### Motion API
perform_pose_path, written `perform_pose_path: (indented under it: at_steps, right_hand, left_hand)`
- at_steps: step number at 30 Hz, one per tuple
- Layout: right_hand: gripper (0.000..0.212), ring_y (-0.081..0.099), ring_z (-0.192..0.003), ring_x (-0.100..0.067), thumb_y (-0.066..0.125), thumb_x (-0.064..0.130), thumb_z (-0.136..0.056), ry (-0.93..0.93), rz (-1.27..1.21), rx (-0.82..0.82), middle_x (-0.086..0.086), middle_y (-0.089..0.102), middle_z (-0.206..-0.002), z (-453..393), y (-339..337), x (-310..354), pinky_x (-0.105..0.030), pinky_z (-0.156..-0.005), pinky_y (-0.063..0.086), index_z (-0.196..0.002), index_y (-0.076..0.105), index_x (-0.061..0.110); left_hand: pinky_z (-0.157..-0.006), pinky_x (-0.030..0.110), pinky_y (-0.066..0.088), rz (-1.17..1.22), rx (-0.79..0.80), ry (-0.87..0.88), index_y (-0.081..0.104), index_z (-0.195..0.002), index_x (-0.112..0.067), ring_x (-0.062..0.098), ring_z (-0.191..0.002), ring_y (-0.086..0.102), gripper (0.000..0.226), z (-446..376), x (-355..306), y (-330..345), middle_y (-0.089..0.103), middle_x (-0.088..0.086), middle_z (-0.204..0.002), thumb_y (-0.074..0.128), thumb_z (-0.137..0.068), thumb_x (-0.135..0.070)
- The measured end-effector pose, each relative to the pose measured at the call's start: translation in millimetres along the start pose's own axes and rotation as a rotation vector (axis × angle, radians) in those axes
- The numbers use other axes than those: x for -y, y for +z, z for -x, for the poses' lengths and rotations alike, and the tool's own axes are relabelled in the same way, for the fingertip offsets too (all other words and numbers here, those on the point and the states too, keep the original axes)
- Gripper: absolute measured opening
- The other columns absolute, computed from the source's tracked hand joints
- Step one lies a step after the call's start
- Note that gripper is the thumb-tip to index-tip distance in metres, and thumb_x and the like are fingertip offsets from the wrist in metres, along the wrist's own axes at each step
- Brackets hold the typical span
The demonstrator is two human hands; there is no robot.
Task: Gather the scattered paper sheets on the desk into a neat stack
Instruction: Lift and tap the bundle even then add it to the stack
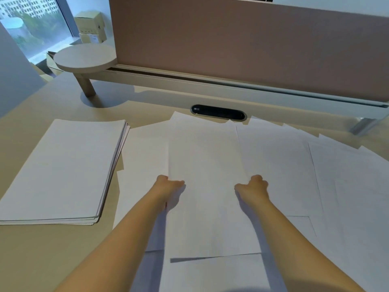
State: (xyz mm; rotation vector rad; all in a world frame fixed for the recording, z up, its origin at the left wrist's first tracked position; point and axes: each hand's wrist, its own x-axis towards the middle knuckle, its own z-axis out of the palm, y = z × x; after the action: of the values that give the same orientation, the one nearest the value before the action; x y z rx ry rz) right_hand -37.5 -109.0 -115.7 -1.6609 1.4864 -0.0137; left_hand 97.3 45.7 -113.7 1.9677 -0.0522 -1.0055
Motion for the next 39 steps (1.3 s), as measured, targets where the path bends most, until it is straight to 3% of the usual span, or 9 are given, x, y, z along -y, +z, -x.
perform_pose_path:
  at_steps: [5, 7, 8, 11, 16, 28, 34, 36, 39]
  right_hand:
    - [0.014, 0.038, -0.066, -0.015, 0.048, -0.002, -0.082, 0.014, -0.139, 0.133, -0.001, 0.039, -0.08, 8.2, 8.0, -9.1, -0.028, -0.059, 0.027, -0.08, 0.041, 0.009]
    - [0.022, 0.036, -0.058, -0.015, 0.05, 0.0, -0.08, -0.037, -0.181, 0.077, -0.001, 0.037, -0.071, 7.5, 5.4, -11.8, -0.023, -0.055, 0.032, -0.068, 0.038, 0.014]
    - [0.009, 0.048, -0.068, -0.019, 0.054, 0.004, -0.08, -0.07, -0.202, 0.037, -0.004, 0.046, -0.082, 15.1, 2.0, -8.6, -0.025, -0.061, 0.04, -0.08, 0.049, 0.011]
    - [0.046, 0.052, -0.112, -0.027, 0.066, 0.016, -0.081, -0.08, -0.402, 0.038, -0.007, 0.048, -0.128, 15.5, -5.7, -10.0, -0.033, -0.094, 0.043, -0.122, 0.046, 0.011]
    - [0.041, 0.052, -0.1, -0.017, 0.057, 0.007, -0.089, -0.157, -0.544, 0.243, -0.003, 0.058, -0.114, 17.3, -30.8, -4.6, -0.024, -0.094, 0.038, -0.129, 0.049, 0.008]
    - [0.026, 0.056, -0.096, -0.025, 0.049, 0.001, -0.09, -0.185, -0.511, -0.111, -0.011, 0.058, -0.111, -25.4, -144.6, -91.2, -0.037, -0.09, 0.048, -0.115, 0.05, 0.006]
    - [0.02, 0.051, -0.088, -0.022, 0.043, 0.008, -0.092, -0.132, -0.334, -0.205, -0.005, 0.053, -0.105, -45.8, -205.8, -151.2, -0.032, -0.074, 0.043, -0.112, 0.048, 0.009]
    - [0.031, 0.052, -0.096, -0.024, 0.043, 0.016, -0.092, -0.071, -0.145, -0.24, -0.004, 0.053, -0.11, -51.7, -218.2, -168.4, -0.035, -0.082, 0.045, -0.123, 0.047, 0.011]
    - [0.051, 0.037, -0.128, -0.028, 0.046, 0.028, -0.088, 0.094, 0.219, -0.338, -0.005, 0.04, -0.139, -58.3, -235.6, -192.5, -0.045, -0.104, 0.035, -0.137, 0.036, 0.02]
  left_hand:
    - [-0.077, 0.029, 0.038, -0.128, -0.067, 0.126, 0.058, -0.081, -0.013, 0.027, -0.09, 0.05, 0.018, 8.7, 5.4, -8.3, 0.057, 0.012, -0.09, 0.048, -0.089, 0.0]
    - [-0.072, 0.027, 0.038, -0.053, -0.071, 0.186, 0.053, -0.078, -0.017, 0.022, -0.087, 0.046, 0.021, 11.1, 3.6, -12.8, 0.053, 0.004, -0.082, 0.047, -0.09, 0.0]
    - [-0.074, 0.029, 0.039, -0.012, -0.066, 0.203, 0.057, -0.091, -0.015, 0.022, -0.09, 0.048, 0.016, 14.1, 1.5, -15.0, 0.056, 0.005, -0.089, 0.048, -0.091, -0.002]
    - [-0.087, 0.038, 0.043, 0.067, -0.023, 0.2, 0.056, -0.118, -0.005, 0.027, -0.098, 0.054, 0.027, 14.8, -3.7, -23.5, 0.06, 0.01, -0.108, 0.053, -0.091, -0.007]
    - [-0.098, 0.048, 0.045, 0.116, 0.014, 0.15, 0.057, -0.112, -0.003, 0.035, -0.102, 0.059, 0.024, 16.8, -19.2, -22.9, 0.063, 0.015, -0.11, 0.057, -0.089, -0.011]
    - [-0.051, 0.021, 0.026, -0.093, 0.004, 0.245, 0.036, -0.065, -0.01, 0.017, -0.057, 0.031, 0.027, 38.3, -44.3, 137.5, 0.032, 0.003, -0.062, 0.047, -0.087, 0.0]
    - [-0.066, 0.031, 0.035, -0.207, -0.053, 0.258, 0.042, -0.067, -0.013, 0.023, -0.073, 0.044, 0.018, 51.7, -40.3, 228.4, 0.044, 0.004, -0.07, 0.051, -0.082, -0.009]
    - [-0.077, 0.034, 0.039, -0.445, -0.176, 0.218, 0.058, -0.09, -0.016, 0.029, -0.096, 0.052, 0.008, 56.9, -41.8, 250.1, 0.056, 0.006, -0.095, 0.052, -0.086, -0.019]
    - [-0.106, 0.044, 0.029, -0.689, -0.333, 0.093, 0.043, -0.128, -0.016, 0.034, -0.133, 0.028, 0.047, 58.5, -36.7, 262.2, 0.036, 0.011, -0.139, 0.052, -0.088, -0.038]
